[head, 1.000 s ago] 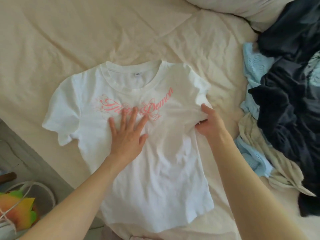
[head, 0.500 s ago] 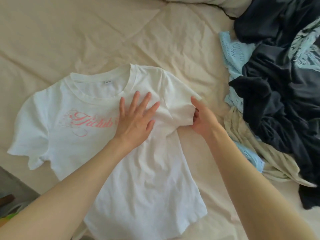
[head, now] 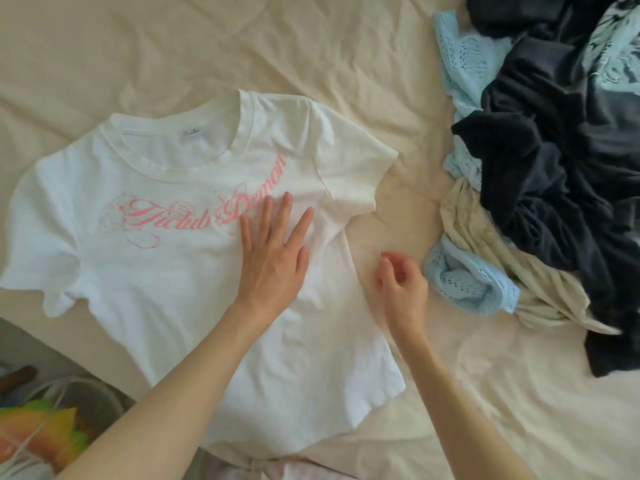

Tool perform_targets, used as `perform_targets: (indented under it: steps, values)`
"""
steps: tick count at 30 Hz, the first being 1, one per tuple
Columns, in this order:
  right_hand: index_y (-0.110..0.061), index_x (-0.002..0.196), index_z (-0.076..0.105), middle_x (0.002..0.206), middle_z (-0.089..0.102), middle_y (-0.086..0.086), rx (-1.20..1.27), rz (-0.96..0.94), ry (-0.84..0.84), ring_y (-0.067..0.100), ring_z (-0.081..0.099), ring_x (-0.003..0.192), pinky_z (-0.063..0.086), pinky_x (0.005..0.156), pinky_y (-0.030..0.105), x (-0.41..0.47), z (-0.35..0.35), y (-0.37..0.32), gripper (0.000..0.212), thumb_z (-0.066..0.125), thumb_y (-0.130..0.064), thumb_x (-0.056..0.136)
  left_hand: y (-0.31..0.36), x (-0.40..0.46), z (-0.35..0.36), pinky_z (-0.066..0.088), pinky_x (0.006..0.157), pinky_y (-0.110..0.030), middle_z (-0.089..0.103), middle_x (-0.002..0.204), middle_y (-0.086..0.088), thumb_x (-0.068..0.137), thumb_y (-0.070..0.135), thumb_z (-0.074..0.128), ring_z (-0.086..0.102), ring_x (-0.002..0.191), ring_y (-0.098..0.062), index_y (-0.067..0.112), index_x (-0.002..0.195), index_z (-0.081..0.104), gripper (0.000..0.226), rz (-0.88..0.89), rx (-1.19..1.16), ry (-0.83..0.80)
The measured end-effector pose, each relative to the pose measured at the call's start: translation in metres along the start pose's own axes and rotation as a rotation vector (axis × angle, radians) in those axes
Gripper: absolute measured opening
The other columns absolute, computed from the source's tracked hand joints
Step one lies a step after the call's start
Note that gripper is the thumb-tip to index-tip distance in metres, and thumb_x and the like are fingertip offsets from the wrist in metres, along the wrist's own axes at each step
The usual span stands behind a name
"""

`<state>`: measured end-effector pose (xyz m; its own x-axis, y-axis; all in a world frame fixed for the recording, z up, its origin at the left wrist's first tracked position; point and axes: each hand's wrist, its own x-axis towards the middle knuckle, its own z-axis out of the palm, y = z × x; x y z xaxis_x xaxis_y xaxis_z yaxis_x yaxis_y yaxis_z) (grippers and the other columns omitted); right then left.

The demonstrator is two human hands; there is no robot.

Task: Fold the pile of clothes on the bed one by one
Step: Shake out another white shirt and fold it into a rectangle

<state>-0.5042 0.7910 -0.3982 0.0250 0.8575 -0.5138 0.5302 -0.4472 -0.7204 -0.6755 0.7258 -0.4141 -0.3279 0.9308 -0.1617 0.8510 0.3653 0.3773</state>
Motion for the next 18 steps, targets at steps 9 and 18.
perform_targets:
  steps: [9,18]
  values:
    - [-0.008,0.088,0.067,0.083,0.051,-0.007,-0.546,-0.242,-0.095,0.019,0.054,0.081,0.036,0.072,0.023,-0.074,-0.041,0.07,0.005,0.066,-0.013,0.087,0.032,-0.122,0.014,0.023,0.105,-0.064,0.034,0.149,-0.018,0.085,0.008,0.063,0.026,0.138,-0.042,0.017,0.135,0.051,0.052,-0.066,-0.062,-0.165]
    - [-0.02,0.082,0.051,0.071,0.056,-0.009,-0.228,0.016,-0.048,0.006,0.051,0.064,0.034,0.052,0.017,-0.087,-0.058,0.067,0.017,0.049,-0.025,0.097,0.035,-0.17,0.001,0.02,0.11,-0.058,0.033,0.149,-0.017,0.091,0.008,0.055,0.023,0.14,-0.04,0.015,0.134,0.051,0.045,-0.153,-0.08,-0.148]
